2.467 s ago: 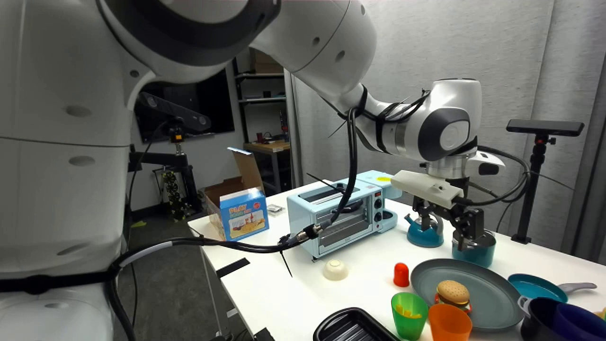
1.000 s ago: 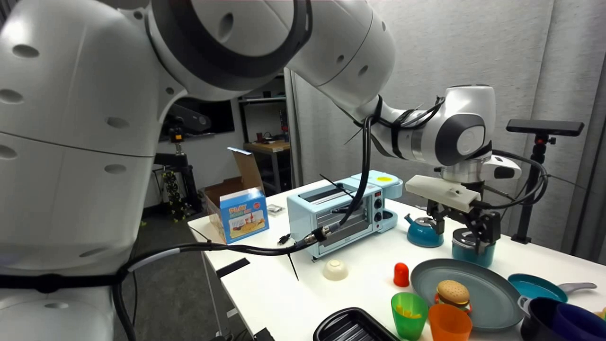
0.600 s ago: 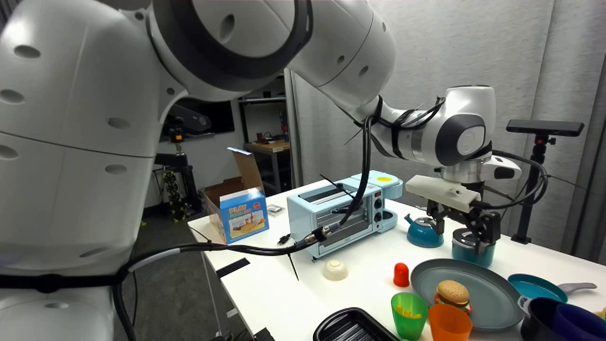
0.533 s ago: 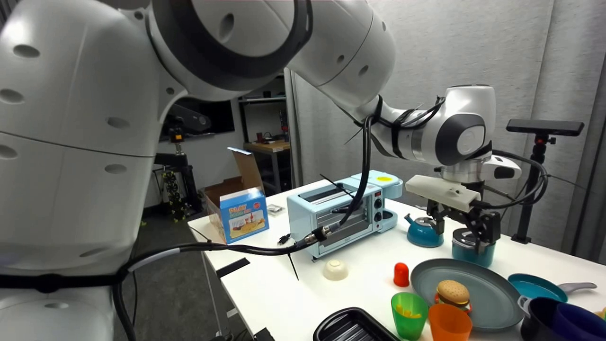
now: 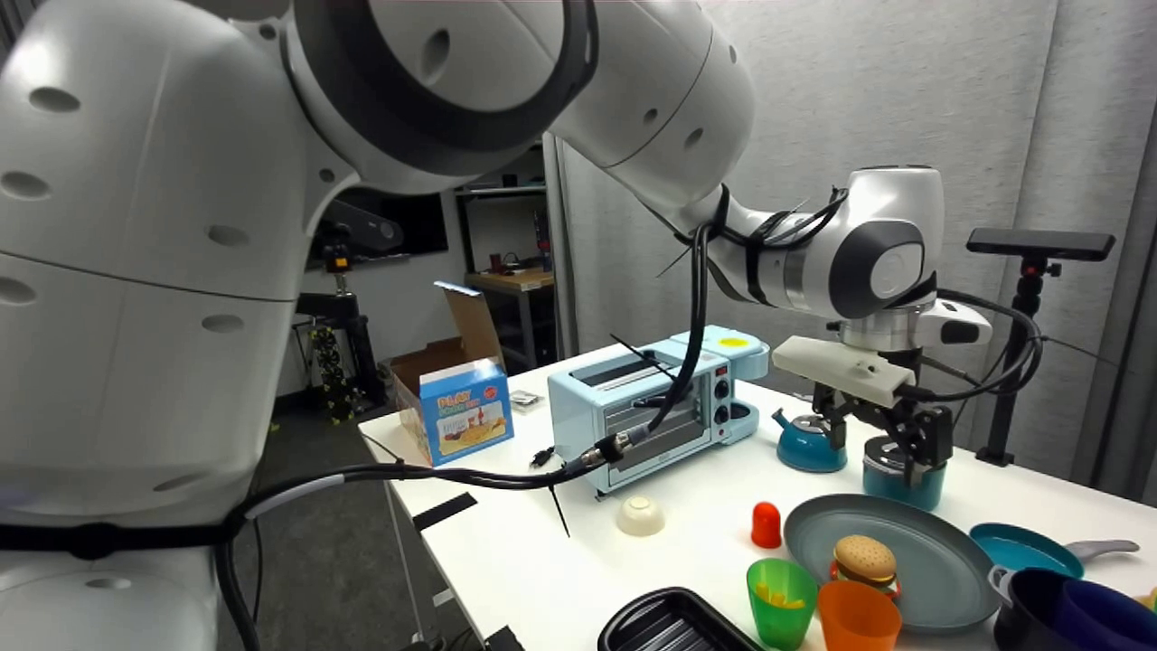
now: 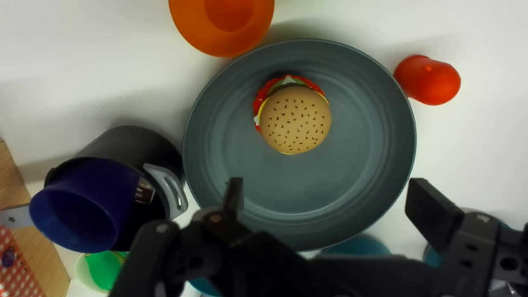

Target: Take the burger toy off the plate

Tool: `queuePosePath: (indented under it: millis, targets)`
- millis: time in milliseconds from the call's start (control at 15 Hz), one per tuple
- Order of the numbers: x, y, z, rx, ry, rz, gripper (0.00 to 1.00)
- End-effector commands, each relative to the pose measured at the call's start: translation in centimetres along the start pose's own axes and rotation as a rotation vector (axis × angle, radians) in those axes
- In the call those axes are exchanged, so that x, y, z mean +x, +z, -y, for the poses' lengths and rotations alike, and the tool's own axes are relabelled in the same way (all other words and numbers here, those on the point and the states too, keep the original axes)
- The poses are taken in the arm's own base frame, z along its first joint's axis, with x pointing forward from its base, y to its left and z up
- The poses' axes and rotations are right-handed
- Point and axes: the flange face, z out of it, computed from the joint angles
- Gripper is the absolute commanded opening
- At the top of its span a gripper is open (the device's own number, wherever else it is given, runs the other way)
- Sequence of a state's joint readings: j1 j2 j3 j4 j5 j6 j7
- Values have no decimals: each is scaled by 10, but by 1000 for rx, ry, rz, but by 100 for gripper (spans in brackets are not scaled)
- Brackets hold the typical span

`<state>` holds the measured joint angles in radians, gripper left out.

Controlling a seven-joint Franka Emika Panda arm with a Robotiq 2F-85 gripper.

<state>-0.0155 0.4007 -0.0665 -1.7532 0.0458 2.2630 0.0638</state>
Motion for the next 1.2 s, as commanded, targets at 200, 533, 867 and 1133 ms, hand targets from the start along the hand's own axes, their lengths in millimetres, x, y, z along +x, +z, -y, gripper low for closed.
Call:
queuePosePath:
  millis: [200, 533, 867, 1133]
  targets:
    - [-4, 25, 8, -4, -14, -2, 100]
    - [-10, 49, 8, -11, -13, 16, 100]
    - [-14, 65, 6, -14, -12, 40, 100]
    - [-11, 74, -2, -23, -9, 53, 100]
